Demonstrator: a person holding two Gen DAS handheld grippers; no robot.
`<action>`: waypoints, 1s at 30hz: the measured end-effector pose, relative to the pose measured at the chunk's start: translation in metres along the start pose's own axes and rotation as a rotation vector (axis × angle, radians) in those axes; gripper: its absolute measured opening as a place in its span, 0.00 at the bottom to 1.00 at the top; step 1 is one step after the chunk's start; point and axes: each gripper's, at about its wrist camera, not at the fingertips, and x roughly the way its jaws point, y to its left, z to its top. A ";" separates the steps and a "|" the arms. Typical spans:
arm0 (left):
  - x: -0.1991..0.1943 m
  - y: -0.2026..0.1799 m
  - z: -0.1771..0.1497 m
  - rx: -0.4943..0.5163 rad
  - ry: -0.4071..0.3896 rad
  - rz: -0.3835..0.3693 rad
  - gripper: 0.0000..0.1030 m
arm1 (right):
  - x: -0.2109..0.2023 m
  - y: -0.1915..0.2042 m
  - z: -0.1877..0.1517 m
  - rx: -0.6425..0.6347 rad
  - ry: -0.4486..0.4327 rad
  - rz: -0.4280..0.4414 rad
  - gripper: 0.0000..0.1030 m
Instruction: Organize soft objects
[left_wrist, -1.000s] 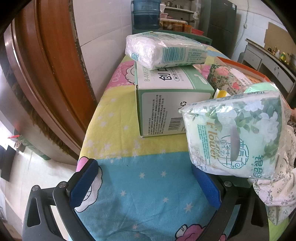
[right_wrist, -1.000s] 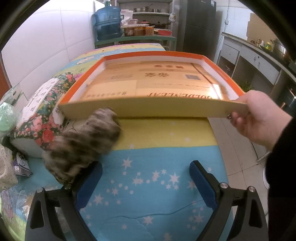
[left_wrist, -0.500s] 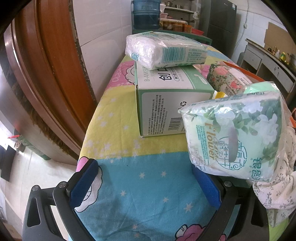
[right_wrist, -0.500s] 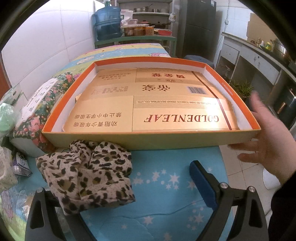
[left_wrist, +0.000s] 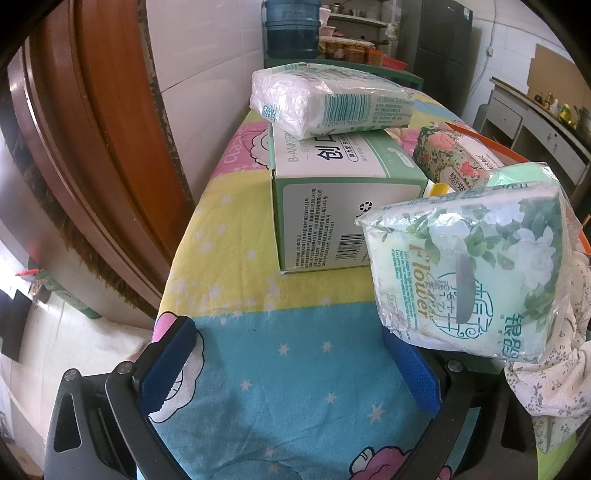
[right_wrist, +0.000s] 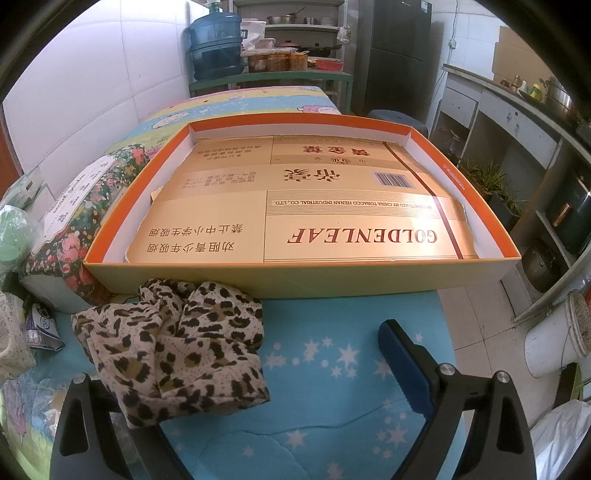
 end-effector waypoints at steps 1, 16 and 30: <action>0.000 -0.001 0.000 0.001 0.000 0.001 0.98 | 0.000 0.000 0.000 0.000 0.000 0.000 0.93; 0.003 0.004 0.005 0.007 0.000 -0.025 0.99 | 0.000 -0.001 0.000 0.000 0.000 0.001 0.93; 0.006 0.007 0.011 0.040 0.006 -0.038 0.99 | 0.000 -0.003 -0.001 -0.001 0.000 0.002 0.93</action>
